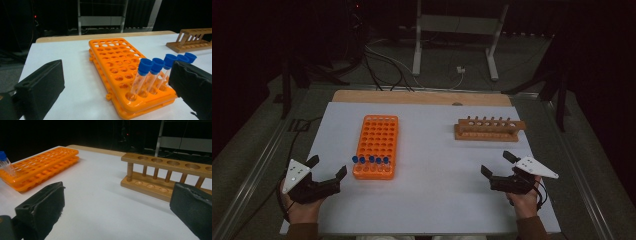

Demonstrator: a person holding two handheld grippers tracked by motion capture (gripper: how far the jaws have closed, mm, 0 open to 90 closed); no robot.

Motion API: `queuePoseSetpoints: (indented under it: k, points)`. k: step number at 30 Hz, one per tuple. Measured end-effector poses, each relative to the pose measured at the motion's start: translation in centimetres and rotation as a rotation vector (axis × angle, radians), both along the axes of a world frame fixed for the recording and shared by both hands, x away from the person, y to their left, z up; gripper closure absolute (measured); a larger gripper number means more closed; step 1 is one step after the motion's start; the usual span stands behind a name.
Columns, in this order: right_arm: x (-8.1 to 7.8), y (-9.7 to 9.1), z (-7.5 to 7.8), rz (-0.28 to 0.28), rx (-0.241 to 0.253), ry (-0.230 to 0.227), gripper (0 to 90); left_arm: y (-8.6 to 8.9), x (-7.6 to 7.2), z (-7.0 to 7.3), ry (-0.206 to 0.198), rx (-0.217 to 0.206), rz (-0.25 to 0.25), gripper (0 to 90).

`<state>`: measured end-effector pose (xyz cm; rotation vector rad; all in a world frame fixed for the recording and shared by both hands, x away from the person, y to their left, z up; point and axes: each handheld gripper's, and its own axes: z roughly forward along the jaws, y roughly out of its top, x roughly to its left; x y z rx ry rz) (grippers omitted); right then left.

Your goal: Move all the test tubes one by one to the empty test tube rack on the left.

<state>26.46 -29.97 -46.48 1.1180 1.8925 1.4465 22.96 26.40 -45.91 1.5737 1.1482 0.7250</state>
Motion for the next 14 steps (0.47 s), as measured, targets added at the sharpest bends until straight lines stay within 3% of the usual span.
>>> queuePoseSetpoints:
  k: [14]
  points:
    - [-0.17, -0.10, -0.22, -0.012, 0.002, 0.004, 0.0, 0.39, -0.14, -0.28, 0.005, -0.024, 0.020, 0.5]
